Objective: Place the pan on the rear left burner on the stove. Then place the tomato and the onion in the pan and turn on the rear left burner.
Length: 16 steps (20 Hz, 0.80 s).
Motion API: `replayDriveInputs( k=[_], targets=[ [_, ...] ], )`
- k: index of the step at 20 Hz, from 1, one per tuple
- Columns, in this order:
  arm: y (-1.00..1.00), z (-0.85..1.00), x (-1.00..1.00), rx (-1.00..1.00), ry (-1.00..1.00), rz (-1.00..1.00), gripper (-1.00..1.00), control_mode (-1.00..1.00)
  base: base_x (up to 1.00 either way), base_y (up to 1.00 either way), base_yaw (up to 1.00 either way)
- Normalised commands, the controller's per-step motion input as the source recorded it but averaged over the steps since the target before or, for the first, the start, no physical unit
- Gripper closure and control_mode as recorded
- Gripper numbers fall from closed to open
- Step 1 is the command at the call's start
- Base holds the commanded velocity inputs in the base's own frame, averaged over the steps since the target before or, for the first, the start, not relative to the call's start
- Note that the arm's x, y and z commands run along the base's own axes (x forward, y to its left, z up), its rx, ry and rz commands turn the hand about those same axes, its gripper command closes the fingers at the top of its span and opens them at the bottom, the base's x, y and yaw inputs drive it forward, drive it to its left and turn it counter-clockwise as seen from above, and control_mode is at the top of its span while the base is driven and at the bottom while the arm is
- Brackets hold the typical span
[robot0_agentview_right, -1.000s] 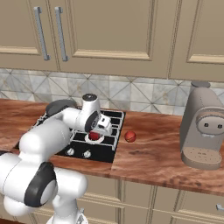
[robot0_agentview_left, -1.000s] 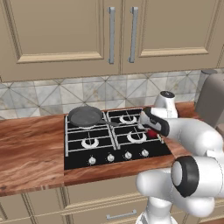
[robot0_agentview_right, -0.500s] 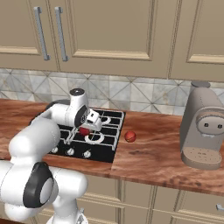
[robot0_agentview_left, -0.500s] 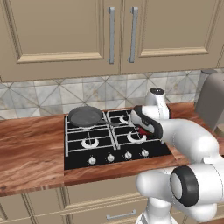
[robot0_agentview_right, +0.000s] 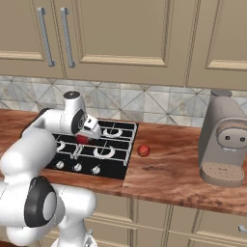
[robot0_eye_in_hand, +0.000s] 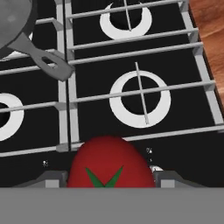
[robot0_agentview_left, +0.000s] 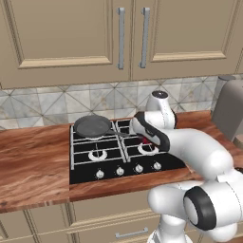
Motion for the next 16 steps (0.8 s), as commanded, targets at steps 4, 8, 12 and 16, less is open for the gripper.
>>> replayDriveInputs(
  k=[4,8,12,16],
  targets=[
    [0.42,0.14,0.0,0.0,0.0,0.0,1.0,-1.0,0.0,0.0,0.0],
    [0.48,0.05,0.0,0.0,0.0,0.0,1.0,-1.0,0.0,0.0,0.0],
    [0.5,0.0,0.11,0.0,-0.03,0.0,1.0,-1.0,0.0,0.0,0.0],
    [0.55,0.0,0.23,0.0,-0.08,0.0,1.0,-1.0,0.0,0.0,0.0]
  ],
)
